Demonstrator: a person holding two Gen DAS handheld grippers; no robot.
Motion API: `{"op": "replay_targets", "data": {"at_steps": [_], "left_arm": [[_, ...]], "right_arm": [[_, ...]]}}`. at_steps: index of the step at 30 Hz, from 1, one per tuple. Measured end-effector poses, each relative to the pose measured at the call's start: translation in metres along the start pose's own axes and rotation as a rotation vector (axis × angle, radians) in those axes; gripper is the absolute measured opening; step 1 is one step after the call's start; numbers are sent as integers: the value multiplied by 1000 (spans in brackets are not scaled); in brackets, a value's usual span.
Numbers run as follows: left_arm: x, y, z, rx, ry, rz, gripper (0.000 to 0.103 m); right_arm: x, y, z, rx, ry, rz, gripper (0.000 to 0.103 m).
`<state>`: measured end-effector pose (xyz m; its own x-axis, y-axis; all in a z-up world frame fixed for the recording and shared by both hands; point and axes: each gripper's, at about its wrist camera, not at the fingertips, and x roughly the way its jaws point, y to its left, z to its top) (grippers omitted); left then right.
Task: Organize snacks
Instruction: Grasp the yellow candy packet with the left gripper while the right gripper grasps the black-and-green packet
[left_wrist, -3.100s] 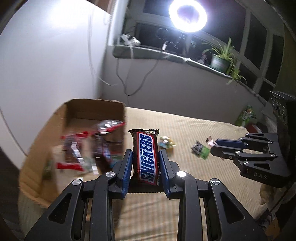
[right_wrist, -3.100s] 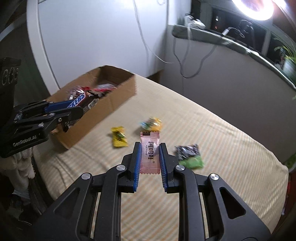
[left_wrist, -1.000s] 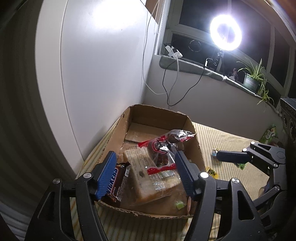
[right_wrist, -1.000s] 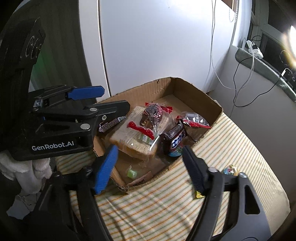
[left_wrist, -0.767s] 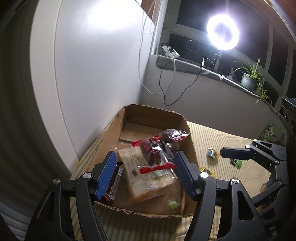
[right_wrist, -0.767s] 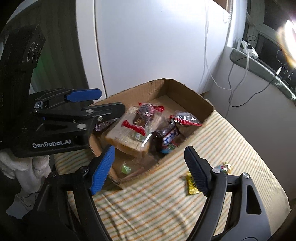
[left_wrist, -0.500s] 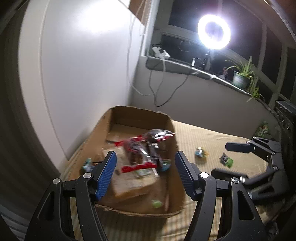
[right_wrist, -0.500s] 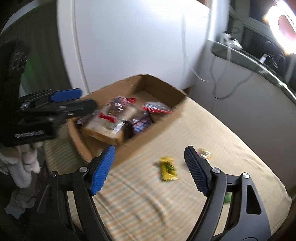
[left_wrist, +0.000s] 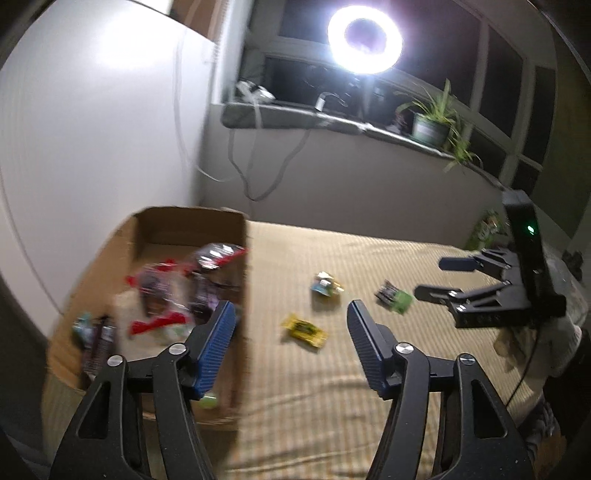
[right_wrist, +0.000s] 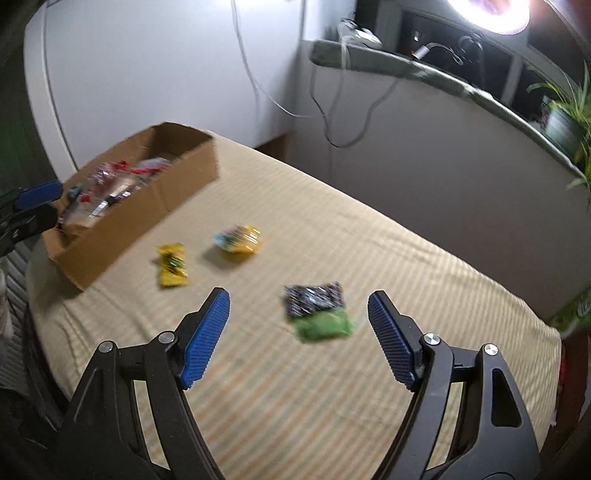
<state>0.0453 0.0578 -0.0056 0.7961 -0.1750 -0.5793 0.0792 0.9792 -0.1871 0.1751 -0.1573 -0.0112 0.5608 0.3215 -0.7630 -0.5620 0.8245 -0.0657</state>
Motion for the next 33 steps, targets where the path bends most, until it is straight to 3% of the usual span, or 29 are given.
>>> {"op": "replay_targets", "data": {"at_steps": [9,16,31,33], "left_arm": [[41,-38,-20,34,123,-59,58],[67,-36,-27,9,191,-34,58],[111,-27,-21,-10,261,28,58],[114,-26,-20,-6,263,31,58]], "right_arm": [[20,-19,-19,-4,49,15,80],[44,-14,-23,-29,90,63,80],[77,-13,-16,-63,114,54,79],[79,-14,-15,-64,117,68,74]]}}
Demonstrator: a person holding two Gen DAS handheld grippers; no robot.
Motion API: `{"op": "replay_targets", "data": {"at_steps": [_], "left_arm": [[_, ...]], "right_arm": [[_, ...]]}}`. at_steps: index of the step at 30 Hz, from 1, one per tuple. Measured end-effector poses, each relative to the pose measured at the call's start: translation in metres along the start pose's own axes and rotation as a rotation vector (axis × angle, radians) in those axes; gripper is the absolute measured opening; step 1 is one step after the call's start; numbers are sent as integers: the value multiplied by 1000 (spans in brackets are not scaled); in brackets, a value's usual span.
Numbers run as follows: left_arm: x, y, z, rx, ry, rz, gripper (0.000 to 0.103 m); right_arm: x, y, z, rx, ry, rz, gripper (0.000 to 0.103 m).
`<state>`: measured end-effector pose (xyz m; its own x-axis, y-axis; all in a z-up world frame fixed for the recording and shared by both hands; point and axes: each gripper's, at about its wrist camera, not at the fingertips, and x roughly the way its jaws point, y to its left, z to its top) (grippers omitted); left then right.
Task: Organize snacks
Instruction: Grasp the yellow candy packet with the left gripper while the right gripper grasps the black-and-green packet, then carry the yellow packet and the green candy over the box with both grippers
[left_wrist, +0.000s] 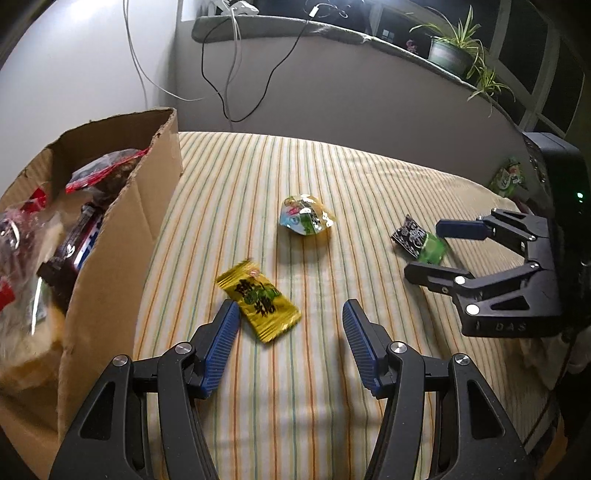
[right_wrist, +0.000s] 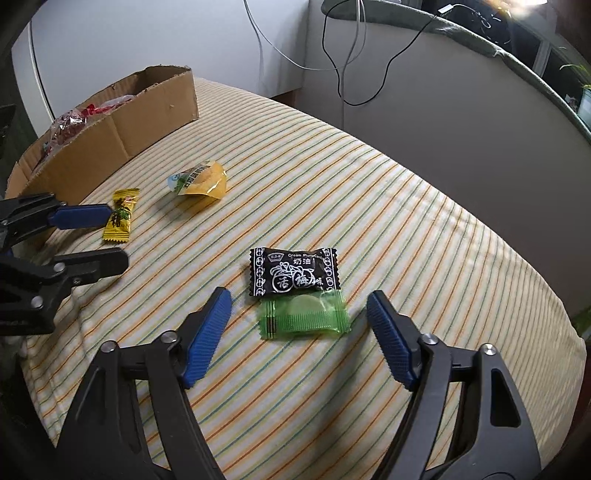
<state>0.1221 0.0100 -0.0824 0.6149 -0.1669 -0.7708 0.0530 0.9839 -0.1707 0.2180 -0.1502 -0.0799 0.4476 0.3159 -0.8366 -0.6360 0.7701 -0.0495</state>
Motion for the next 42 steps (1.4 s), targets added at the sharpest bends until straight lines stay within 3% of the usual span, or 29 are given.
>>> {"op": "replay_targets", "data": {"at_steps": [5,10,15,20,31,42], "left_arm": [[5,-1,4,38,7,17,53],[4,-3,4,65,-1,34,30],[4,-2,4,69,-7,27,24],[2,-3,4,79,-8,15,23],[-6,-10,1,76,-28,-19,23],[-33,-11,1,68,-87,-46,23]], "right_arm": [[0,-3,-1,6,-4,28,67],[-2,-3,-2,8,-9,37,53],[-7,-4,-5,8,-11,34,39],[-11,-5,-7,17,-8,34,26],[-27,-6,-15,51,-21,20,8],[-49,0,-20,69,-43,1,6]]}}
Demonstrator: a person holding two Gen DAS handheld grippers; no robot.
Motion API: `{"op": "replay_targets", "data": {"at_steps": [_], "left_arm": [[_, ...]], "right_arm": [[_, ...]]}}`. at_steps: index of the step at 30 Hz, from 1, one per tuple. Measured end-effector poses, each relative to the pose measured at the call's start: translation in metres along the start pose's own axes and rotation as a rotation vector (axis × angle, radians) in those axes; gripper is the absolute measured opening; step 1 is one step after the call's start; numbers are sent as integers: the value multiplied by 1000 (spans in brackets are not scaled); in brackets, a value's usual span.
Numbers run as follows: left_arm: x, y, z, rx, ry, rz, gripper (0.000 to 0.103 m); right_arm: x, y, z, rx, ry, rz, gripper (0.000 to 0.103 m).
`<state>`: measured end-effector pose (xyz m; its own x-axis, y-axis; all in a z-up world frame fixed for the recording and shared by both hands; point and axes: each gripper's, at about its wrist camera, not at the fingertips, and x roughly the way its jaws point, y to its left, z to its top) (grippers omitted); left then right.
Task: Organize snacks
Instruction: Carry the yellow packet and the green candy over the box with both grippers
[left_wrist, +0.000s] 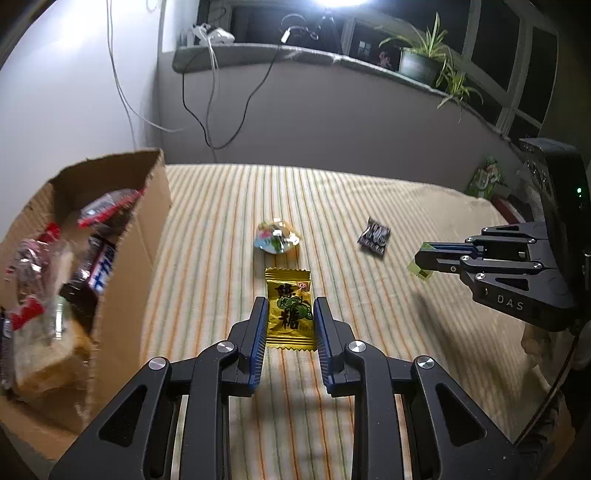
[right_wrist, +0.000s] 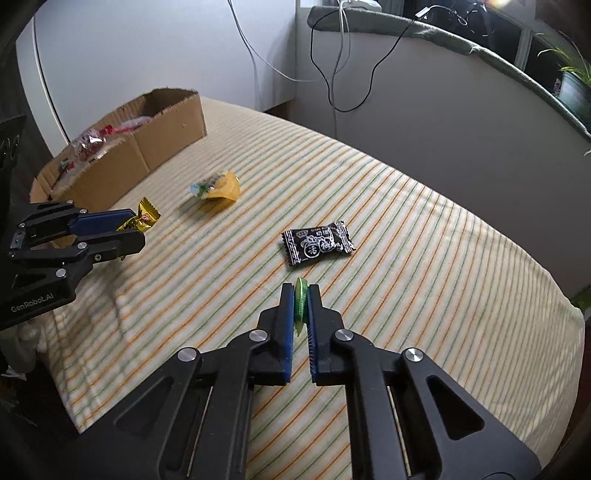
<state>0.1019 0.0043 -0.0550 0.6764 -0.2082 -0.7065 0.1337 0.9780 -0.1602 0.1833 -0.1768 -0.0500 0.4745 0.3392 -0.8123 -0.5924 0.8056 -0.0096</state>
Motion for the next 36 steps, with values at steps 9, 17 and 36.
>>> {"op": "replay_targets", "data": {"at_steps": [9,17,36], "left_arm": [[-37,22,1,-44,-79,1,23],[-67,59,1,-84,-133,53,23],[-82,145,21,-168,-180,141,23]], "right_arm": [[-31,19,15,-16,-53,-16,6],[-43,55,47,-63,-101,-1,6],[-8,143,140,-152,-147,116,6]]}}
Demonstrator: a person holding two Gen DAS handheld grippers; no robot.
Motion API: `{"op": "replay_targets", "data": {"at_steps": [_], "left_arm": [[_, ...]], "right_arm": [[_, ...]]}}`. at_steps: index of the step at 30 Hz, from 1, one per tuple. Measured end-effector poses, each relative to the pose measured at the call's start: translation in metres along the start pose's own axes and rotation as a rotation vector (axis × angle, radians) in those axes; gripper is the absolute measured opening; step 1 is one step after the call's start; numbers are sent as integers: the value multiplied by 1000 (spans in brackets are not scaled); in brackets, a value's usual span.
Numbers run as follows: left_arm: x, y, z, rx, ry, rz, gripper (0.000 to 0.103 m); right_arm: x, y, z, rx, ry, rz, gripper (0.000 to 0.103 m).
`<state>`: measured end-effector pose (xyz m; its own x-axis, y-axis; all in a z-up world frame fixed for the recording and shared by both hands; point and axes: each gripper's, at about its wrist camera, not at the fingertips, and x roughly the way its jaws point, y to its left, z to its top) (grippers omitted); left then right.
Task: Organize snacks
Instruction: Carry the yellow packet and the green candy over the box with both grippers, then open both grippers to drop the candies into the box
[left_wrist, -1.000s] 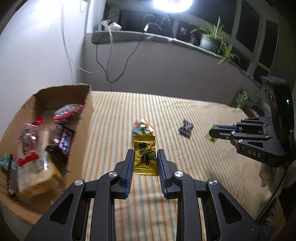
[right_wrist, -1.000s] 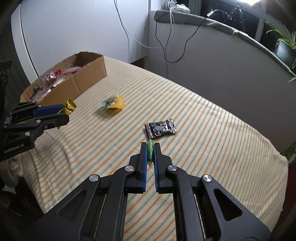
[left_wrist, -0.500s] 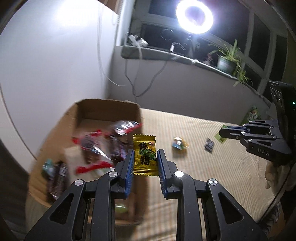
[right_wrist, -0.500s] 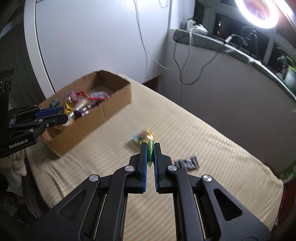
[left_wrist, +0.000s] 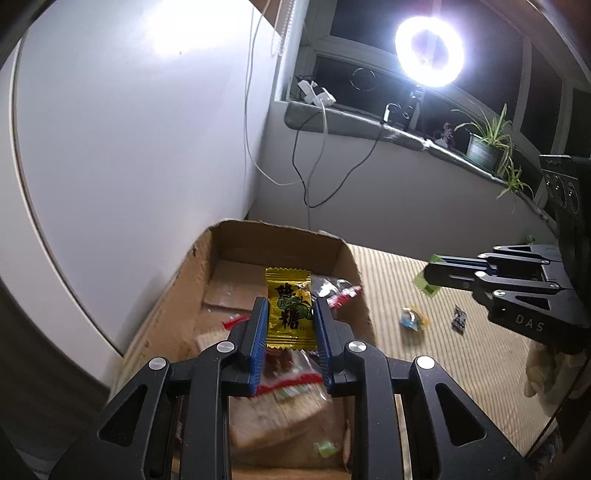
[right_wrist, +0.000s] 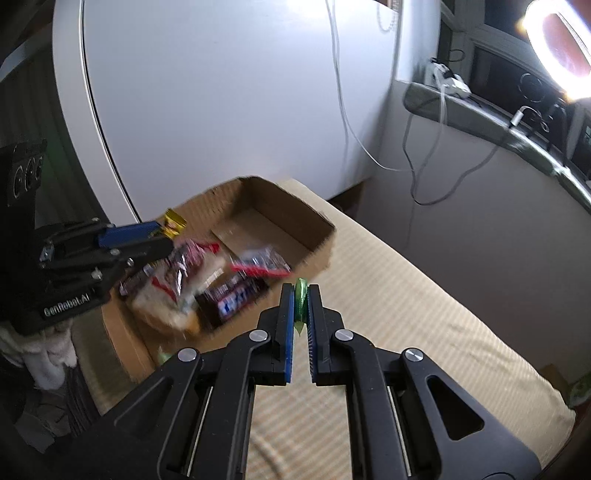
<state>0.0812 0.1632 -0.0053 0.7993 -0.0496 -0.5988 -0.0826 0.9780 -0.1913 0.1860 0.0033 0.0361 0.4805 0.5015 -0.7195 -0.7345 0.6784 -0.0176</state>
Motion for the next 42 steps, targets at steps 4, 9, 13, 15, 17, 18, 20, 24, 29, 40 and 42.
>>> {"op": "replay_targets", "data": {"at_steps": [4,9,13,15,17,18,20,24,29,40,42], "left_arm": [[5,8,6,-7,4,7,23],[12,13,10,-9,7,10,23],[19,18,13,-9,16,14,23],[21,20,13,-9,19,18,23],[23,23,13,-15,21,22,23],[24,24,14,-19,22,22,23],[25,25,13,-23,24,25,23],[27,26,12,-16,30,36,23],[27,26,13,-23,28,49,23],[21,25,11,-18,10,71,39],[18,26,11,-22,5,76,49]], "right_arm": [[16,9,17,-12,1,22,6],[39,15,35,-9,9,58,6],[59,17,46,-3,22,85,6],[72,17,51,4,33,100,6],[81,16,53,11,41,108,6],[85,16,55,12,45,110,6],[93,15,56,16,51,117,6],[100,14,56,18,56,129,6],[100,14,55,11,54,129,6],[85,13,57,6,21,75,54],[81,13,57,3,13,69,64]]}}
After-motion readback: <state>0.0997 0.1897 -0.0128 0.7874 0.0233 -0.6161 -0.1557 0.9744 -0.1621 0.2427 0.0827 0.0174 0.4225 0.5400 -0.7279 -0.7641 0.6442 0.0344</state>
